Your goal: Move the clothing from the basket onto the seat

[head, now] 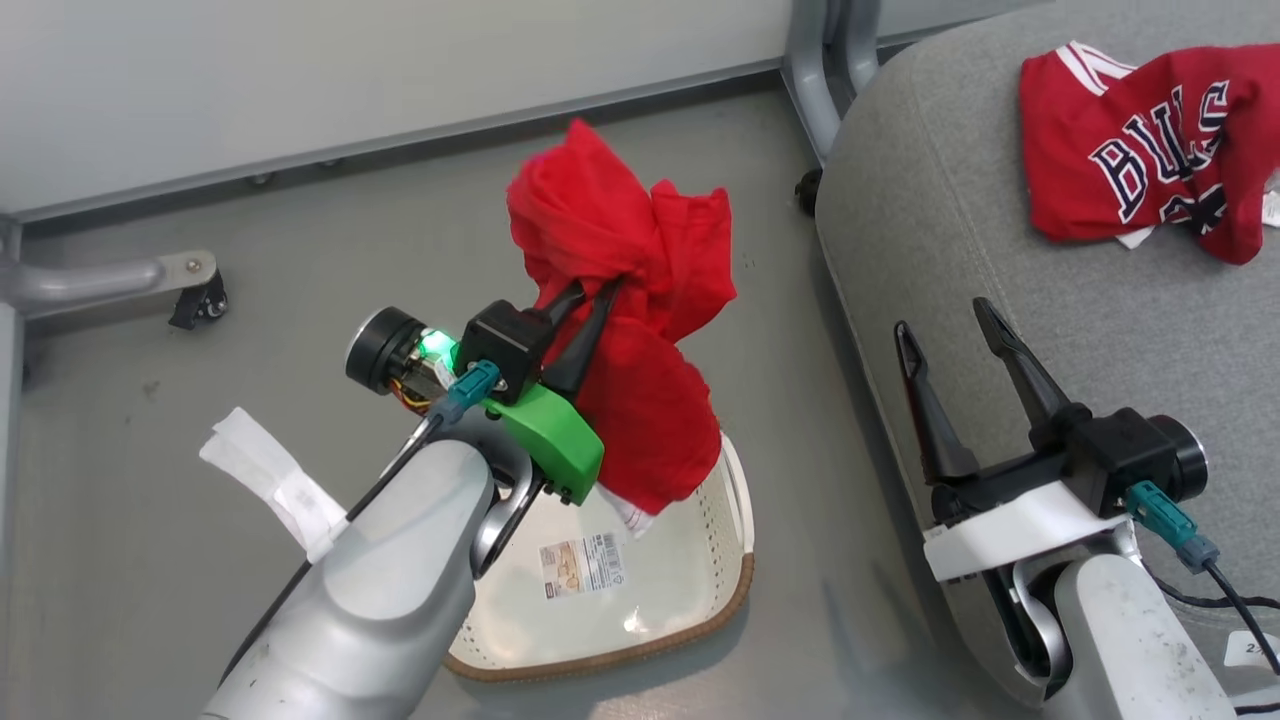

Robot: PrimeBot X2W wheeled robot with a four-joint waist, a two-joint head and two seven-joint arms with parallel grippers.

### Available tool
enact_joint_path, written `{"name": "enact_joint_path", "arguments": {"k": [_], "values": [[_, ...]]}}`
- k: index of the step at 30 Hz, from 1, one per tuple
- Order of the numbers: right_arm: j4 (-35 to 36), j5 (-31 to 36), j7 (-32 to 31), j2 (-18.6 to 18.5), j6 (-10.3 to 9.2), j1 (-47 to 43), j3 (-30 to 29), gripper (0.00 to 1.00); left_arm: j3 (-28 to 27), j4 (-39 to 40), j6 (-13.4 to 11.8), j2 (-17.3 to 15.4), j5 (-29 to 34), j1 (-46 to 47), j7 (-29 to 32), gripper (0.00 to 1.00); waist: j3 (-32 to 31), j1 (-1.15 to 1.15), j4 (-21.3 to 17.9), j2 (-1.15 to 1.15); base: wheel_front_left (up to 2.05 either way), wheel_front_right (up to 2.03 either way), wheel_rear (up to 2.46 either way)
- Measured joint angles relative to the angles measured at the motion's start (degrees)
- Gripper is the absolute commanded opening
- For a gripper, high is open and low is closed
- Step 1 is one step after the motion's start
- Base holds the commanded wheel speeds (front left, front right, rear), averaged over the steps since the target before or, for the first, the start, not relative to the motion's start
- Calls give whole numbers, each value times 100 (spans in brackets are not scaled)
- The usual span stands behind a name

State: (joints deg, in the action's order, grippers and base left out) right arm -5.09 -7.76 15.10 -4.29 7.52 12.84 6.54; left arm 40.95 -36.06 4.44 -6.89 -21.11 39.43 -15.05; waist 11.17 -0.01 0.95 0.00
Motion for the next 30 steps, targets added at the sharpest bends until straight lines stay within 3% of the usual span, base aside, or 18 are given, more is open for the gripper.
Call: {"name": "enact_joint_path", "arguments": {"k": [11, 21, 30], "values": [[47, -36, 0, 80, -1, -294, -19, 100, -438, 1202, -33, 101, 123, 112, -8, 0, -458, 0, 82, 0, 0, 0, 0], [366, -43, 0, 101, -1, -333, -2, 100, -430, 1569, -42, 116, 261, 277, -8, 0, -509, 0, 31, 0, 0, 0, 0], [843, 2, 0, -101, -1, -103, 723, 100, -357, 1610, -53, 100, 258, 279, -5, 0, -493, 0, 59, 0, 0, 0, 0]]}}
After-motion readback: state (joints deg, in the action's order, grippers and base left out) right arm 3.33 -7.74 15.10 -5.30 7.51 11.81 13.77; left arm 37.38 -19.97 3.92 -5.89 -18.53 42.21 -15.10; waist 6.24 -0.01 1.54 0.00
